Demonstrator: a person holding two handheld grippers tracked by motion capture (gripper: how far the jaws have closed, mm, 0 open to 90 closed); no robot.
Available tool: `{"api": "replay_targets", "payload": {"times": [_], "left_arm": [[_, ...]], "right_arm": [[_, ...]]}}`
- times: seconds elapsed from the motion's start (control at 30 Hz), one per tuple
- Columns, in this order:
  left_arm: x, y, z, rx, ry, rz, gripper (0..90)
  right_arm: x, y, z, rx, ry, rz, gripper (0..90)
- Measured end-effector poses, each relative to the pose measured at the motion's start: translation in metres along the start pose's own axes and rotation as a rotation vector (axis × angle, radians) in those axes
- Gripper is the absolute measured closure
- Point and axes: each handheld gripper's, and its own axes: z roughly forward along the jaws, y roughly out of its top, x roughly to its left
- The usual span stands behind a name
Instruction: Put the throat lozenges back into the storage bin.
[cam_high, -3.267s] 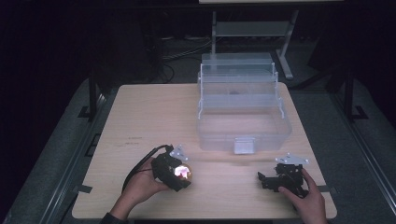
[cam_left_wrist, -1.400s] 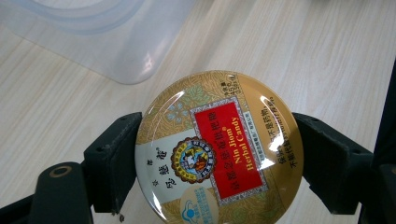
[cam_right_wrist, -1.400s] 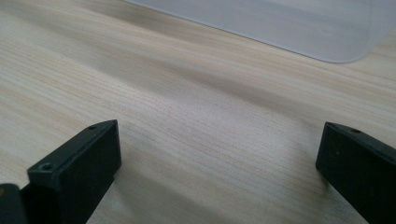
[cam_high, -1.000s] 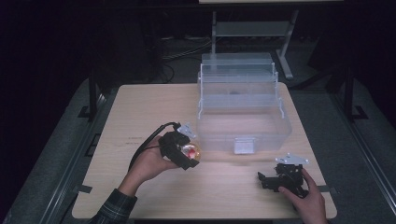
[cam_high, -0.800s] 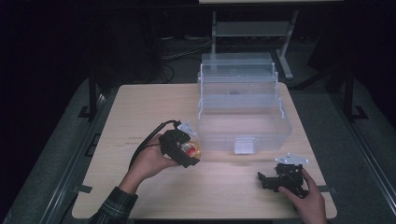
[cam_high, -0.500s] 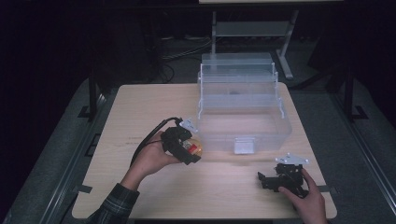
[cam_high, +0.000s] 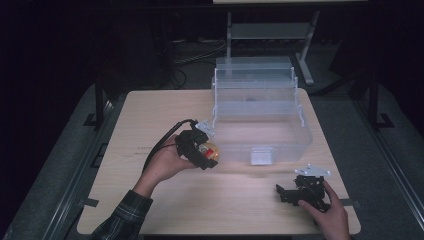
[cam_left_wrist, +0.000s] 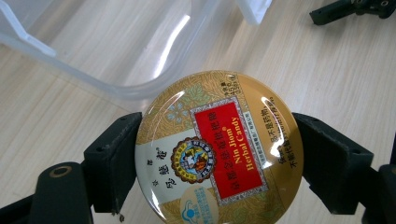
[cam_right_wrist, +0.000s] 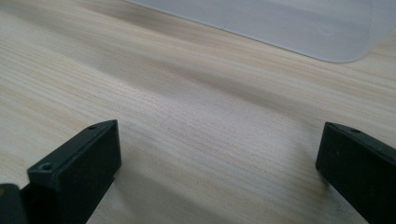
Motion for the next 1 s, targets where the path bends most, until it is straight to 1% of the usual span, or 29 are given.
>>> {"api": "replay_targets", "payload": {"times": [0.13, 0.17, 0.2, 0.23, 0.27, 0.3, 0.43, 0.63, 0.67, 0.8, 0.83, 1.0], "left_arm": [[0.002, 0.005, 0.001, -0.006, 0.002, -0.004, 19.5], [0.003, 0.006, 0.000, -0.003, 0.003, 0.002, 19.5], [0.003, 0.007, 0.001, -0.006, 0.004, -0.004, 19.5], [0.004, 0.009, 0.001, -0.001, 0.004, 0.004, 19.5], [0.004, 0.010, 0.001, -0.010, 0.006, -0.005, 19.5], [0.004, 0.010, 0.001, -0.010, 0.006, -0.005, 19.5], [0.008, 0.014, 0.000, -0.005, 0.009, 0.002, 19.6], [0.012, 0.022, 0.001, -0.013, 0.012, 0.005, 19.5], [0.013, 0.024, 0.002, -0.016, 0.013, -0.002, 19.5], [0.016, 0.029, 0.004, -0.008, 0.016, 0.006, 19.5], [0.017, 0.031, 0.006, -0.008, 0.019, 0.000, 19.5], [0.022, 0.036, 0.007, -0.013, 0.021, 0.001, 19.5]], "right_arm": [[0.000, 0.000, 0.000, 0.000, 0.000, 0.001, 0.0], [0.000, 0.000, 0.000, 0.000, 0.000, 0.000, 0.0], [0.000, 0.000, 0.000, 0.000, 0.000, 0.001, 0.0], [0.000, 0.000, 0.000, 0.000, 0.000, -0.001, 0.0], [0.000, 0.000, 0.000, 0.000, 0.000, 0.000, 0.0], [0.000, 0.000, 0.000, 0.000, 0.000, -0.001, 0.0], [0.000, 0.000, 0.000, 0.000, 0.000, -0.001, 0.0], [0.000, 0.000, 0.000, 0.000, 0.000, -0.001, 0.0], [0.000, 0.000, 0.000, 0.000, 0.000, -0.001, 0.0], [0.000, 0.000, 0.000, -0.001, 0.000, -0.001, 0.0], [0.000, 0.000, 0.000, 0.000, 0.000, -0.001, 0.0], [0.000, 0.000, 0.000, 0.000, 0.000, -0.001, 0.0]]}}
